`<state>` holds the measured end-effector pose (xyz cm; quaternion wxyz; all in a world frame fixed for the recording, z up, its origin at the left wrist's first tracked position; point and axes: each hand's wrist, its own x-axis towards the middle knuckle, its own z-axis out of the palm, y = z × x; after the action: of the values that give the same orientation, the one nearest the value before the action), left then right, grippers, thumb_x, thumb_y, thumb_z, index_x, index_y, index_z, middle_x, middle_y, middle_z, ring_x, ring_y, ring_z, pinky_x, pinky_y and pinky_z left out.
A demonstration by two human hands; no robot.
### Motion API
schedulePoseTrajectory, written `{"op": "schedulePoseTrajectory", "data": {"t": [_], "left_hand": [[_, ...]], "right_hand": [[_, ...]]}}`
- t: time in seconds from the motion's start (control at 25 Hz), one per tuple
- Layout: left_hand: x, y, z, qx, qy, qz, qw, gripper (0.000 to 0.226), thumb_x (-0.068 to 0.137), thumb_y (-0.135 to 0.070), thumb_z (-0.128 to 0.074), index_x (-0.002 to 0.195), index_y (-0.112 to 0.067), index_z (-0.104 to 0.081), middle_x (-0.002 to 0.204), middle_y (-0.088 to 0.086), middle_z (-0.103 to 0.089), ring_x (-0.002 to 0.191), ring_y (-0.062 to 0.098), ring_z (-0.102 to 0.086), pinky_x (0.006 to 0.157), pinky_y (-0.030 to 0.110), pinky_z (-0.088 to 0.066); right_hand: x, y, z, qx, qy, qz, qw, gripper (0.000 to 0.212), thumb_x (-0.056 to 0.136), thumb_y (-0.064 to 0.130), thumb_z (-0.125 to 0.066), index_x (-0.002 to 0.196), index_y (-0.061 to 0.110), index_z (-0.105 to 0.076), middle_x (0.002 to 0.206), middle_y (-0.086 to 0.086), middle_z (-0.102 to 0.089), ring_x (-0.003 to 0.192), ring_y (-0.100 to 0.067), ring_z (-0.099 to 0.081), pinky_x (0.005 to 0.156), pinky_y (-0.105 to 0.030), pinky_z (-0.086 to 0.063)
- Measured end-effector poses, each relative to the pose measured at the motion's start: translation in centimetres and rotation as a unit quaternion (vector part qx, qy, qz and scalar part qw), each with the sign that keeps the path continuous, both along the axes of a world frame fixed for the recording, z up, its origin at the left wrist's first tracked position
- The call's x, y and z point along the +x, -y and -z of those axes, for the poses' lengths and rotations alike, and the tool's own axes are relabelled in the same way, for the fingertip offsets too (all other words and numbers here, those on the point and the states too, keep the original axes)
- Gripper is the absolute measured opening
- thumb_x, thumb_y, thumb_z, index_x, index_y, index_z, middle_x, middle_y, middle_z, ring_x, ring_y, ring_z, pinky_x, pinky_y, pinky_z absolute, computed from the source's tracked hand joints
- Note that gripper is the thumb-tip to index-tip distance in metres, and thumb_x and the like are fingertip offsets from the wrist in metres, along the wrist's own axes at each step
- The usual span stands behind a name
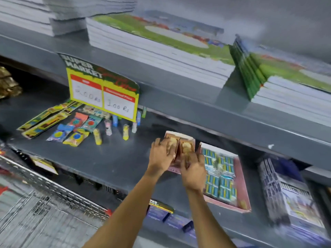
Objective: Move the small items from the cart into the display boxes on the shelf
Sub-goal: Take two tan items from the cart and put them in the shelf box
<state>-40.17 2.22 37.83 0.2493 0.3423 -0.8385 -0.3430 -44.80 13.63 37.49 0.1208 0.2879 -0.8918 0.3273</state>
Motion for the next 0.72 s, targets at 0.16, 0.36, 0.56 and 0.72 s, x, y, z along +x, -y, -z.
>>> {"op": "schedulePoseTrajectory", "data": {"t": [0.16,0.36,0.56,0.72], "left_hand": [[1.7,0.7,1.9,-0.096,0.087,0.048,0.99,0.043,0.097,-0.037,-0.034,0.139,-0.028,-0.034,0.152,0.004,-0.024,0.135,0.025,-0.023,0.104,0.041,-0.024],[0.9,1.1,2.3,-0.084,0.12,0.063,0.987,0.046,0.096,-0.043,-0.03,0.141,-0.033,-0.026,0.155,0.005,-0.014,0.14,0.024,-0.011,0.109,0.043,-0.016],[0.4,1.1,2.5,-0.088,0.126,0.055,0.987,0.047,0.097,-0.042,-0.028,0.142,-0.034,-0.022,0.156,0.005,-0.011,0.141,0.023,-0.008,0.11,0.045,-0.015],[1.1,1.0,2.3,-0.1,0.107,0.045,0.988,0.05,0.096,-0.046,-0.027,0.143,-0.033,-0.018,0.156,0.005,-0.01,0.141,0.022,-0.009,0.109,0.043,-0.017]], "right_hand": [[0.3,-0.2,1.3,0.046,-0.052,0.023,0.997,0.041,0.083,0.027,-0.047,0.117,0.007,-0.058,0.117,-0.019,-0.061,0.099,-0.039,-0.057,0.08,-0.048,-0.049],[0.7,0.4,2.0,0.072,-0.05,0.038,0.995,0.041,0.087,0.025,-0.048,0.123,0.007,-0.053,0.115,-0.023,-0.059,0.091,-0.04,-0.056,0.074,-0.045,-0.049],[0.6,0.4,2.4,0.088,-0.063,0.032,0.994,0.044,0.092,0.029,-0.038,0.131,0.011,-0.047,0.124,-0.019,-0.058,0.103,-0.038,-0.055,0.083,-0.048,-0.048],[0.5,0.6,2.6,0.078,-0.068,0.039,0.994,0.047,0.093,0.032,-0.036,0.135,0.012,-0.041,0.135,-0.017,-0.051,0.119,-0.039,-0.048,0.093,-0.053,-0.042]]}}
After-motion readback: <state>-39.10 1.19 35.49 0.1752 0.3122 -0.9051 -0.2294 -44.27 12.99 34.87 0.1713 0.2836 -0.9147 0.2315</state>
